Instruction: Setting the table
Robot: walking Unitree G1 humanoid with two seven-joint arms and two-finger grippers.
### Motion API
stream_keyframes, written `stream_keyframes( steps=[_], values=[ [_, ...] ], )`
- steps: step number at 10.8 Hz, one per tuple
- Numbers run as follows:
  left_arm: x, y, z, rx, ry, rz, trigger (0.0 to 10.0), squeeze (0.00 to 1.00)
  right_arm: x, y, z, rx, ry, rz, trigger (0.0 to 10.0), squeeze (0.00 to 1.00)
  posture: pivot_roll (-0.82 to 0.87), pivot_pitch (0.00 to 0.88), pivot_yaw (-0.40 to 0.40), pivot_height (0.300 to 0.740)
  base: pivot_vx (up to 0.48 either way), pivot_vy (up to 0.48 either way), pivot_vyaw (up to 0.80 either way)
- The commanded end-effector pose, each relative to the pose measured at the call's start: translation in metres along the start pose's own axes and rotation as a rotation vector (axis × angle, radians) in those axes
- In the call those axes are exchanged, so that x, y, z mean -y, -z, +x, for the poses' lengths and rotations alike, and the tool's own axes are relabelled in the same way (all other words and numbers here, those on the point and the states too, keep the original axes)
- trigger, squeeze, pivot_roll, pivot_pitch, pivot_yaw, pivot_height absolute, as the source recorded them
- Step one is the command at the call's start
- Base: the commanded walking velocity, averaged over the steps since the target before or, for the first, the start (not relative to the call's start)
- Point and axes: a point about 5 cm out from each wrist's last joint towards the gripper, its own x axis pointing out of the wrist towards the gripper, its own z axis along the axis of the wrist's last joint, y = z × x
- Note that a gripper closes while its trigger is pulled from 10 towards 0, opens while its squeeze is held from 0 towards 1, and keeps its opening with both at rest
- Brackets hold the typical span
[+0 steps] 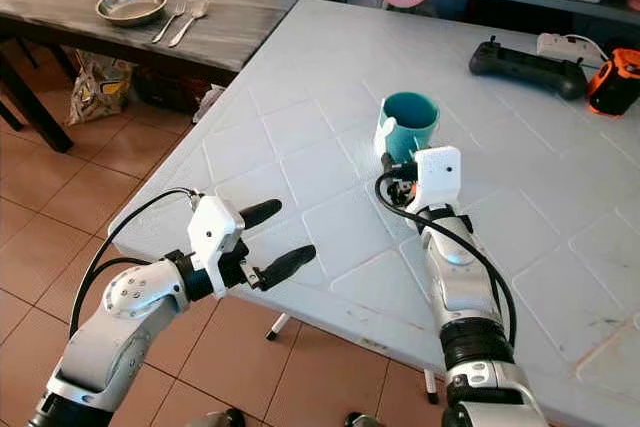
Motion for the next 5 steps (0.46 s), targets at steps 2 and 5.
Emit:
stream_keyframes(
  steps=[2,5],
  values=[
    [0.0023,-0.0017,-0.0011,0.002,0.004,-0.005,10.0,0.0,-0.0016,-0.004,0.0041,0.022,-0.004,-0.016,0.0,0.0,0.24,0.185,-0.003,0.74,0.0,0.0,0.0],
    [0.0029,-0.0011,-0.0028,-0.003,0.001,-0.006,10.0,0.0,-0.0029,-0.0059,0.0067,0.038,0.0,-0.013,0.0,0.0,0.24,0.188,-0.003,0.74,0.0,0.0,0.0]
  ],
)
